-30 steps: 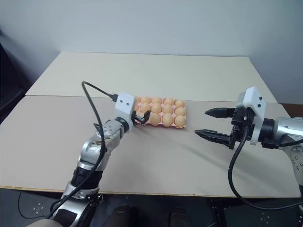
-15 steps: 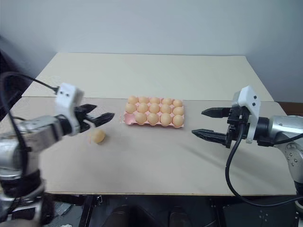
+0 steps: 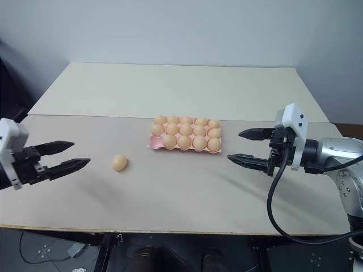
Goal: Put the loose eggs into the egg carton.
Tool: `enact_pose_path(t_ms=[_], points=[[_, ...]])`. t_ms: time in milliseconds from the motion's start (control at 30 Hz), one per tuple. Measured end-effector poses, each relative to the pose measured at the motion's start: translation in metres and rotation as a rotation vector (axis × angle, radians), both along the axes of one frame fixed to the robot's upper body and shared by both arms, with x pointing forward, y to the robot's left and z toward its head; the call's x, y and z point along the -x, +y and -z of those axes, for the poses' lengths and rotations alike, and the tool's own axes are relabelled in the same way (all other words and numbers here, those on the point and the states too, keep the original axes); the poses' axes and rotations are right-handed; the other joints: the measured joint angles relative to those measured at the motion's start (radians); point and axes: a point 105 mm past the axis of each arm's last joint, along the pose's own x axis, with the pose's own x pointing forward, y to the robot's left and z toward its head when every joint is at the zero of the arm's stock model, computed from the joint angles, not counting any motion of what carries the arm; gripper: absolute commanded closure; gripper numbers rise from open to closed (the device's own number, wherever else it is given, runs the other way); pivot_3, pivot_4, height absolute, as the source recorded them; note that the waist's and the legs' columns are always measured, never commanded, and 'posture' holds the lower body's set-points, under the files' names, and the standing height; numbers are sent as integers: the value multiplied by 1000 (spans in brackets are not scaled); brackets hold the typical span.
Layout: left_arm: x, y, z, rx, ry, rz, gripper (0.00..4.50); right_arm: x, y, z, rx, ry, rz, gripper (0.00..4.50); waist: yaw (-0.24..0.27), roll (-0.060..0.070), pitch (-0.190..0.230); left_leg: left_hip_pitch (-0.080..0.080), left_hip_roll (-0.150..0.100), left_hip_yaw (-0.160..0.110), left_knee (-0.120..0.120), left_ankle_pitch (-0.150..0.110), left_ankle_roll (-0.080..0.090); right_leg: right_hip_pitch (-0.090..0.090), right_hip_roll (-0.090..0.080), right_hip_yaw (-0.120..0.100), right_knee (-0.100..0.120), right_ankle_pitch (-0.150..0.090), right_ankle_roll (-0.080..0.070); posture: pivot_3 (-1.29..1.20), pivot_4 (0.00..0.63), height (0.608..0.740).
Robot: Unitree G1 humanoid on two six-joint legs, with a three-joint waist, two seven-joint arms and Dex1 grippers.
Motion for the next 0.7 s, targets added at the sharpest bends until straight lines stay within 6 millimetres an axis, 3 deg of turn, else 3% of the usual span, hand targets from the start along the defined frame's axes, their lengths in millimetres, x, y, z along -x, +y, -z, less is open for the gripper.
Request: enact_pose_path(t_ms=[300, 533, 700], points=[[6, 21, -4, 24, 13, -12, 88, 1, 5, -3, 12, -35, -9, 0, -1, 0, 0, 0, 0, 1, 0, 0, 1, -1, 0, 0, 0, 0, 0, 0, 150, 740], [-5, 16, 10, 45, 100, -67, 88, 2, 6, -4, 21, -51, -12, 0, 0, 0, 0, 0, 0, 1, 0, 0, 1, 0, 0, 0, 1, 0, 0, 0, 150, 740], [-22, 8, 5, 28, 85, -111, 88, 3, 7, -4, 23, -53, -13, 0, 1, 0, 0, 0, 0, 1, 0, 0, 1, 0, 0, 0, 1, 0, 0, 0, 150, 740]])
